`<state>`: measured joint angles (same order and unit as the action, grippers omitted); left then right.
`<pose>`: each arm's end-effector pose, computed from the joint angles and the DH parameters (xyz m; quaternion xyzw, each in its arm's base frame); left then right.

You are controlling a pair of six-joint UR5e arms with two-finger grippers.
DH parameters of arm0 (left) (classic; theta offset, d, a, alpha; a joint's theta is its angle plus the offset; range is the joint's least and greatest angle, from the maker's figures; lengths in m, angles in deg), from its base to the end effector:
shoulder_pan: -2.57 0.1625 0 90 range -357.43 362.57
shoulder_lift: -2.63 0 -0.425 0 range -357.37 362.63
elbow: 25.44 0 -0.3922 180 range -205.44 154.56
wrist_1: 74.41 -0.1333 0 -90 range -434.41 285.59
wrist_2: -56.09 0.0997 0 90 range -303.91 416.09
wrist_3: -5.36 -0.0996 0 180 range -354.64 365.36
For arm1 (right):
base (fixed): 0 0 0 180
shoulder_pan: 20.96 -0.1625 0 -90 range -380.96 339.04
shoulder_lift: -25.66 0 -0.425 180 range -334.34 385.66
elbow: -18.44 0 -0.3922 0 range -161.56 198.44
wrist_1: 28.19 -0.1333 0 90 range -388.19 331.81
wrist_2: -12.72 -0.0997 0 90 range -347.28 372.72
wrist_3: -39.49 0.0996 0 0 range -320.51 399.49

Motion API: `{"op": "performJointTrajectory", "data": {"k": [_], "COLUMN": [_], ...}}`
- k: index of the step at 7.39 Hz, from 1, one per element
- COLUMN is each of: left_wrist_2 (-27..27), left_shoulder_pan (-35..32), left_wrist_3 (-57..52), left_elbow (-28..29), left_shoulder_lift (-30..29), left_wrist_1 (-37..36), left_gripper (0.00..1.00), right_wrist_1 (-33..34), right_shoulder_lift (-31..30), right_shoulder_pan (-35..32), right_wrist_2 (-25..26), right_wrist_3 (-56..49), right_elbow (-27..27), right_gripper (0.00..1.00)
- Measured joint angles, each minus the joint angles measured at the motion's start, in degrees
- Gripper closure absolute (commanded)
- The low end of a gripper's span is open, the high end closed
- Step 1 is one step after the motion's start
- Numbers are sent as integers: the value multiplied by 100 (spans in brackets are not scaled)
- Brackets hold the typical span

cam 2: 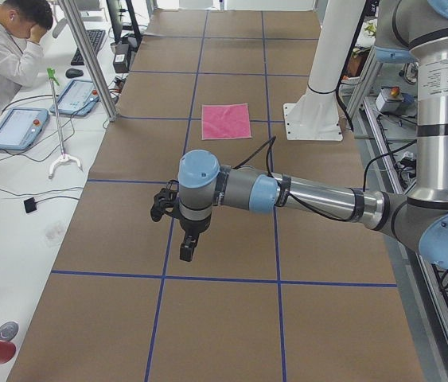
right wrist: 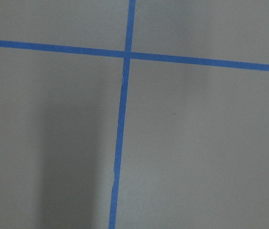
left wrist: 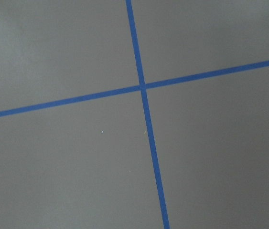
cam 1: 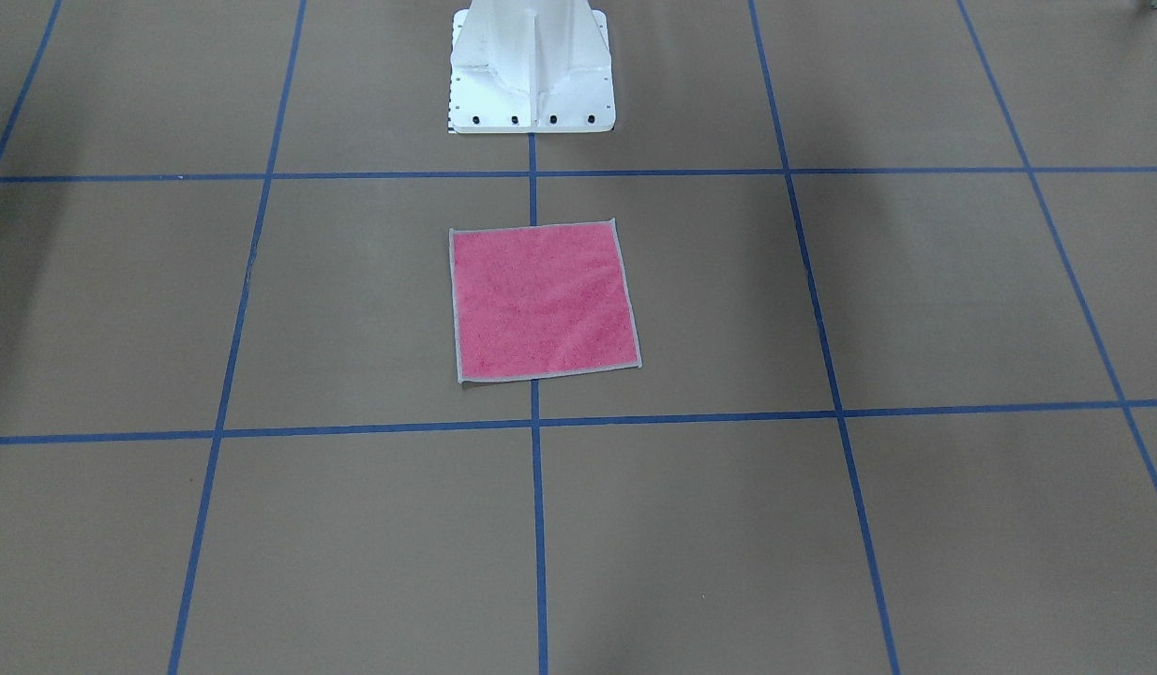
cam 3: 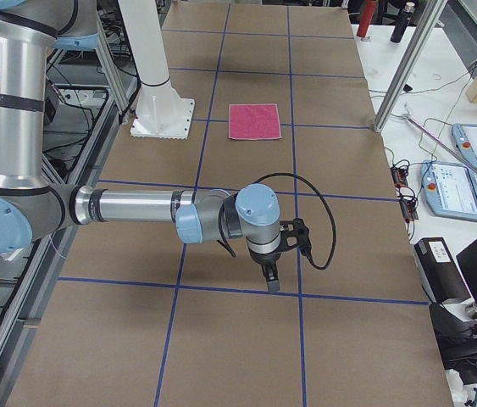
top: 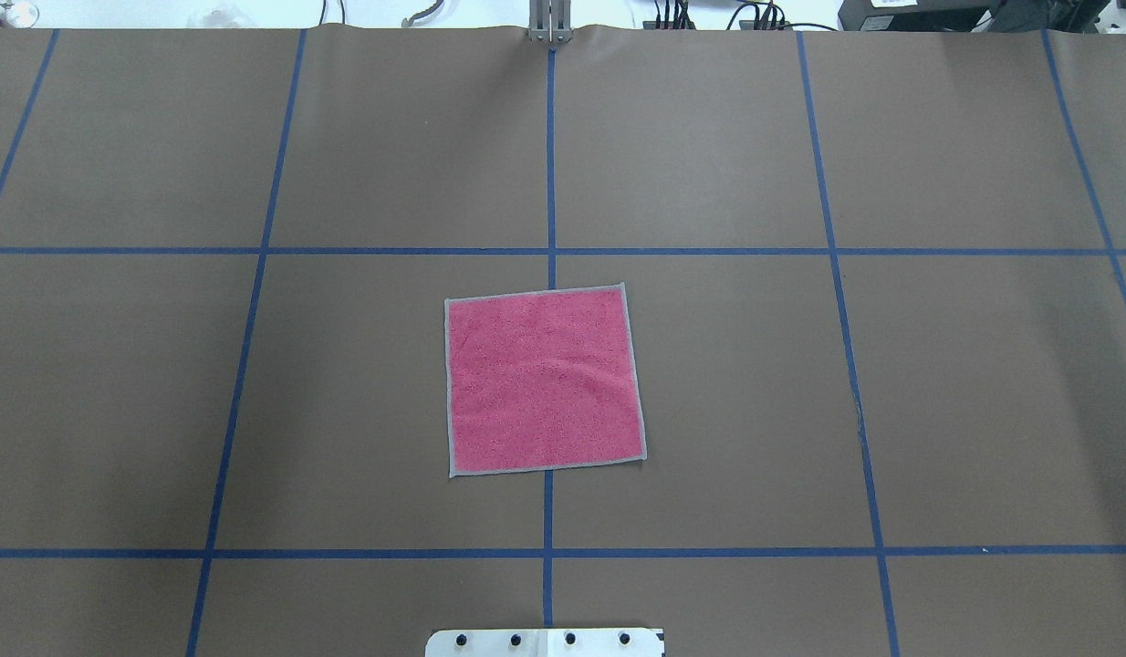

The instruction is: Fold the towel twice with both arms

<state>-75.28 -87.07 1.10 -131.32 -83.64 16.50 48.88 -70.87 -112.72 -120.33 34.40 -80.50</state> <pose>-0.0645 -0.4702 0.5543 0.1183 0.3471 0.0776 0.9271 0.0794 -0.4567 0.6121 0.1457 -0.3556 -0.0757 0.9201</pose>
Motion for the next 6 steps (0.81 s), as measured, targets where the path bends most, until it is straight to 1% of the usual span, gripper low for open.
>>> {"op": "performJointTrajectory", "data": {"k": [2,4,5,6], "left_wrist_2": [-86,-171,-235,-310], "left_shoulder_pan": [5,29,142,417], "left_wrist_3": [14,10,117,387], "left_elbow": [46,-14,-79,-114], "left_shoulder_lift": [-461,-611,-629,-638], "left_wrist_1": [150,321,578,825], "left_gripper": [0,0,0,0], "right_wrist_1": [-144,-186,-190,-191], "right_shoulder_lift": [38,65,76,81], "right_shoulder_pan": [0,66,210,364], "right_wrist_2": [9,-74,-215,-322], "right_wrist_3": [65,68,165,431], "right_elbow": [-5,-102,-207,-363], "right_gripper": [0,0,0,0]}}
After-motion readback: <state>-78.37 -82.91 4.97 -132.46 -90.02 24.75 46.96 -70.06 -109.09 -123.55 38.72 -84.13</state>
